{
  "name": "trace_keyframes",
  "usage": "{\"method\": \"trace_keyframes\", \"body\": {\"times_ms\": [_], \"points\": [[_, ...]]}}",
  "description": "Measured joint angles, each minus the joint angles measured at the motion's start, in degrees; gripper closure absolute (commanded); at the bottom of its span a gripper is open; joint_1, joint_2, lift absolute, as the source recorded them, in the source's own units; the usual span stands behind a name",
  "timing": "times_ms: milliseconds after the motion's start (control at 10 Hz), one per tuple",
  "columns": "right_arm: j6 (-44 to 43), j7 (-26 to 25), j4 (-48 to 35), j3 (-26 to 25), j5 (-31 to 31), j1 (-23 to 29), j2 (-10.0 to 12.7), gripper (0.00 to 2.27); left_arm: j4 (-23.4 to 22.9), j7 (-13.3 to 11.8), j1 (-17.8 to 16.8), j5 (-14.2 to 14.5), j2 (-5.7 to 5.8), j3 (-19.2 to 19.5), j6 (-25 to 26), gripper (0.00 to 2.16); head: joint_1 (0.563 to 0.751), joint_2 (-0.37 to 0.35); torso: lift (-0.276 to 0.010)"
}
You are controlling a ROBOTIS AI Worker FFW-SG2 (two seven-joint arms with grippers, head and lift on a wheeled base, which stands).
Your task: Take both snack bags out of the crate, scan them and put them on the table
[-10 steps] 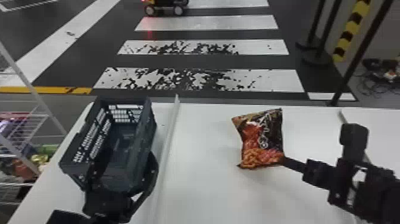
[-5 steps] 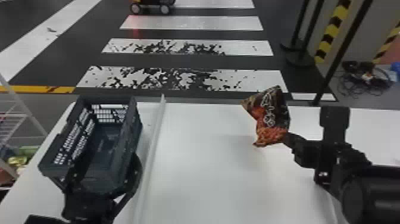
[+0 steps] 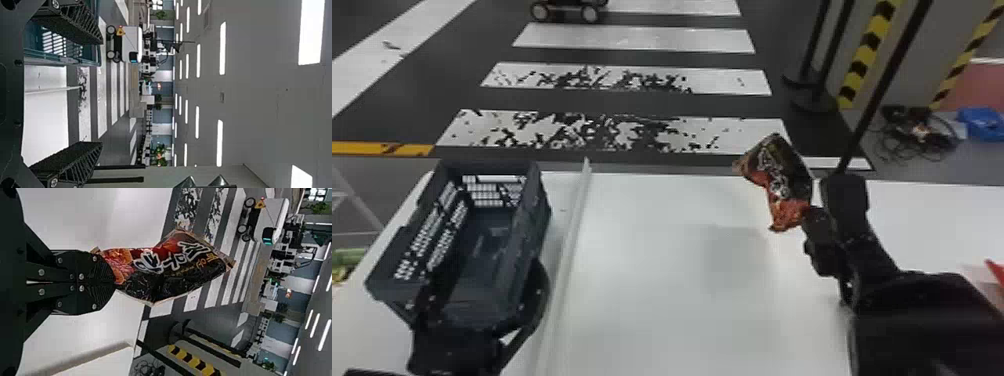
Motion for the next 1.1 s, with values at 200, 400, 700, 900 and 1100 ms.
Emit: {"method": "trace_keyframes", "body": {"times_ms": [200, 400, 700, 900, 1100], "points": [[-3.5, 1.5, 0.5, 5.7, 15.0, 1.8, -0.2, 2.25, 0.2, 0.0, -0.2, 0.1, 0.0, 0.0, 0.0, 0.08, 0.695, 0.006, -0.091], [-4.4, 5.5, 0.9, 10.3, 26.7, 4.2, -1.5, 2.25, 0.7, 0.0, -0.3, 0.3, 0.0, 0.0, 0.0, 0.08, 0.695, 0.035, -0.091], [-5.1, 9.3, 2.0, 14.4, 35.4, 7.3, -3.4, 2.25, 0.9, -0.1, -0.6, 0.3, 0.0, -0.1, 0.0, 0.08, 0.695, 0.051, -0.091], [-6.1, 16.1, 1.5, 16.0, 36.1, 9.1, -4.2, 2.25, 1.1, -0.1, -0.7, 0.4, 0.0, -0.1, 0.0, 0.08, 0.695, 0.092, -0.091], [-4.7, 28.1, -2.4, 16.1, 32.7, 10.4, -4.4, 1.83, 1.3, -0.1, -0.8, 0.4, 0.0, -0.1, 0.0, 0.08, 0.695, 0.134, -0.091]]}}
